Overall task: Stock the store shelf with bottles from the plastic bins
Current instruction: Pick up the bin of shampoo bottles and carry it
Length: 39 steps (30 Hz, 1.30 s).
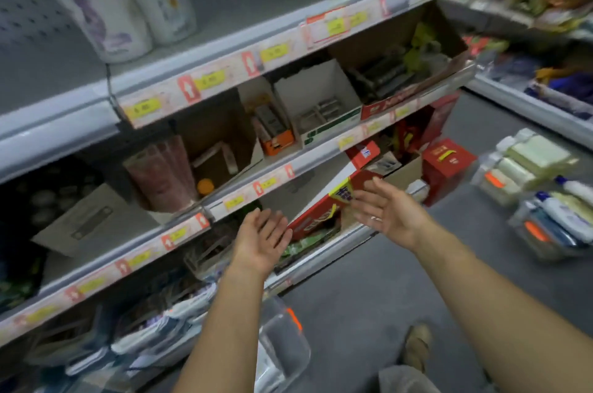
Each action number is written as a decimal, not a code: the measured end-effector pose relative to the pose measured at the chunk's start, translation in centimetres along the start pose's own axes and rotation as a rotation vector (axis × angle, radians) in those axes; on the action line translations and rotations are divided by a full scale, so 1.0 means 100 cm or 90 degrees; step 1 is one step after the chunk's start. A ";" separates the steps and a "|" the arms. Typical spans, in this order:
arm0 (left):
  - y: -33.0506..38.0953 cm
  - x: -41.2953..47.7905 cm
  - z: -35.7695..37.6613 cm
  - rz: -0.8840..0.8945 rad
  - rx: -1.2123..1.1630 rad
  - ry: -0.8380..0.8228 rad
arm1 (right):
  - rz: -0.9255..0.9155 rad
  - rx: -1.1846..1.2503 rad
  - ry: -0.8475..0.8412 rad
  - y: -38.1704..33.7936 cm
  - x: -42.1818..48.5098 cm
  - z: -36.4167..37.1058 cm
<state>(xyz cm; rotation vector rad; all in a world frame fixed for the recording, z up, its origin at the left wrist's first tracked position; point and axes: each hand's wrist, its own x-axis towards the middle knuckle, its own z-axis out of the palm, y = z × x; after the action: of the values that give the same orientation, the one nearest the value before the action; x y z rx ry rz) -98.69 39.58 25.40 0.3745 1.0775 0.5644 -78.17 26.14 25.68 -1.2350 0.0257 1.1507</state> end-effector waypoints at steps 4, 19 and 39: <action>-0.020 0.014 0.089 -0.035 0.046 -0.052 | -0.039 0.069 0.059 -0.053 0.007 -0.058; -0.185 0.063 0.436 -0.184 0.196 -0.199 | -0.141 0.114 0.285 -0.280 0.017 -0.352; -0.368 0.211 0.735 -0.294 0.276 -0.171 | -0.019 0.066 0.416 -0.460 0.171 -0.608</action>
<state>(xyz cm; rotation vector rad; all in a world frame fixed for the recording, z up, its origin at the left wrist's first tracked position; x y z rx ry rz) -15.83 21.64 21.90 0.5404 0.9769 -0.1345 -5.28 -2.04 24.36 -1.4640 0.5473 0.6703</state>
